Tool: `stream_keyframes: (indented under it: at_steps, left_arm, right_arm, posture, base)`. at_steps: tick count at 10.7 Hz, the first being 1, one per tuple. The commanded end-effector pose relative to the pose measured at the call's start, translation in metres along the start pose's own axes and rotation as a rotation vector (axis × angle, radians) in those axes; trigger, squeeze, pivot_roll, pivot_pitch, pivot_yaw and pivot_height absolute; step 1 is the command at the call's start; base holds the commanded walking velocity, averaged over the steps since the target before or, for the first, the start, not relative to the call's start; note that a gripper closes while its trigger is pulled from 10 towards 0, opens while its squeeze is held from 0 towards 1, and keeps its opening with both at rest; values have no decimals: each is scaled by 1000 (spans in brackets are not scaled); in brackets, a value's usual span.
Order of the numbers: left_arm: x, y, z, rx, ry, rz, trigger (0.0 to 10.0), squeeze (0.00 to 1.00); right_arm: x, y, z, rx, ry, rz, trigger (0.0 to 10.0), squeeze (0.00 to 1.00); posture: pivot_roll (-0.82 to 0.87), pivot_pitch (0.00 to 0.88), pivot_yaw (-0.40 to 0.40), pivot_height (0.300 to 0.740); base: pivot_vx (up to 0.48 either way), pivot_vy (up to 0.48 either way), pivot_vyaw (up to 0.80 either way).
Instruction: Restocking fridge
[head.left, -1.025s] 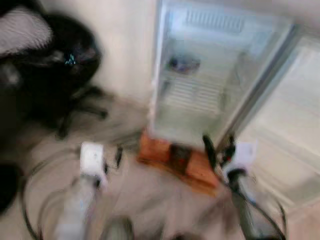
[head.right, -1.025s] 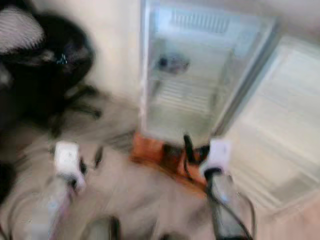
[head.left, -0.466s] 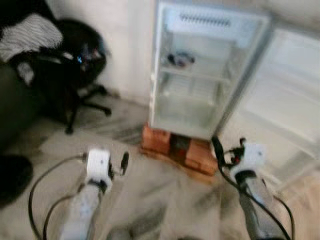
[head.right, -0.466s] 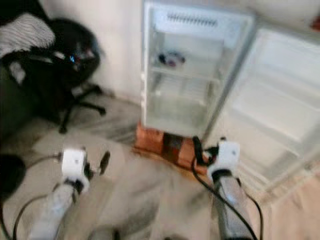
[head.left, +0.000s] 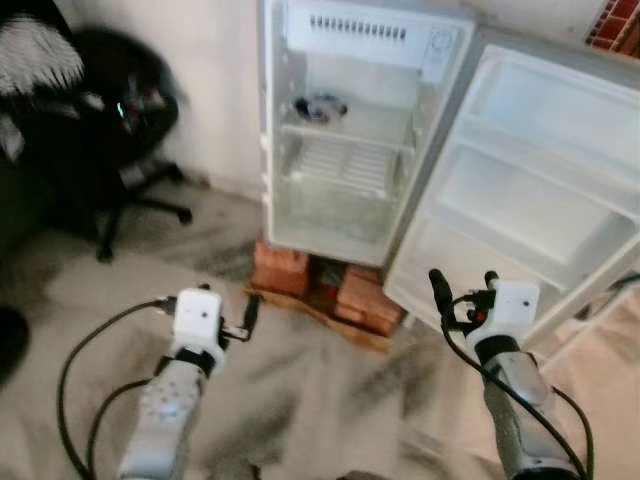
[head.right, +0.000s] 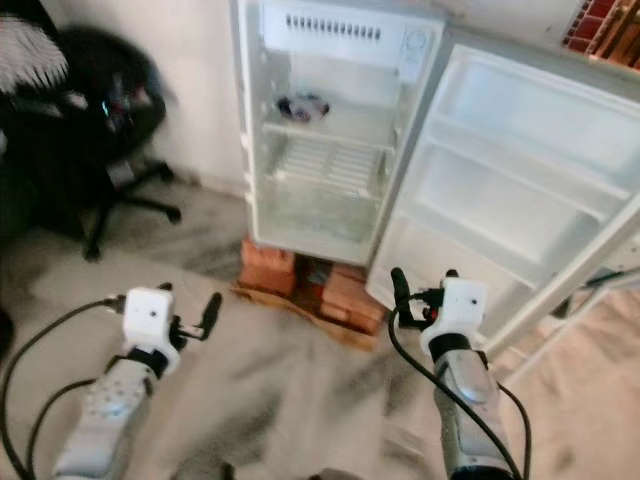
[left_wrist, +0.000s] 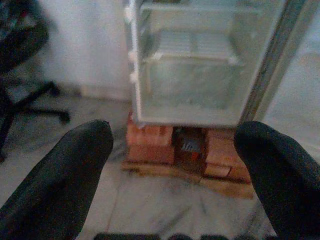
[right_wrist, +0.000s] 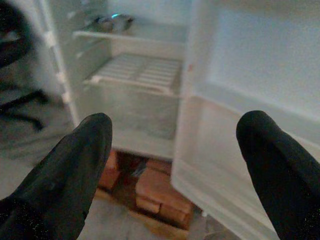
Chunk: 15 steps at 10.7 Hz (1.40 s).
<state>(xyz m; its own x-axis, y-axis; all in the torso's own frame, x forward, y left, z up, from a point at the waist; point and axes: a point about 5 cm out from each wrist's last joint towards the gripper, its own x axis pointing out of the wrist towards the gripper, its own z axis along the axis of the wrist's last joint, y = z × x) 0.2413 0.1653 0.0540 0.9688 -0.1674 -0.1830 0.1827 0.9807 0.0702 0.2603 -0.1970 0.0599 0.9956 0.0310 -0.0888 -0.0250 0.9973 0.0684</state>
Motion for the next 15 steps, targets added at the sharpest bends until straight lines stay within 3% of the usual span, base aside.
stream_keyframes:
  at_steps: [1, 4, 10, 15]
  left_arm:
    - [0, 1, 2, -5, -9, 2, 10000, 0]
    - [-1, -1, 2, 11, -9, -11, 10000, 0]
    - [-1, -2, 1, 10, -6, -13, 10000, 0]
    - [0, 0, 5, -11, -37, -23, 10000, 0]
  right_arm:
    - [3, 3, 6, -24, -31, 29, 10000, 0]
    - [5, -4, 10, -27, -50, 9, 10000, 0]
    - [5, -3, 10, -52, -61, 18, 10000, 0]
    - [8, -5, 11, -62, -69, -9, 10000, 0]
  posture:
    - [115, 54, -72, 740]
    - [114, 59, -72, 740]
    - [115, 59, -72, 740]
    - [115, 54, -70, 740]
  base:
    - [0, -458, 0]
    - [0, -458, 0]
    - [0, -458, 0]
    - [55, -60, 0]
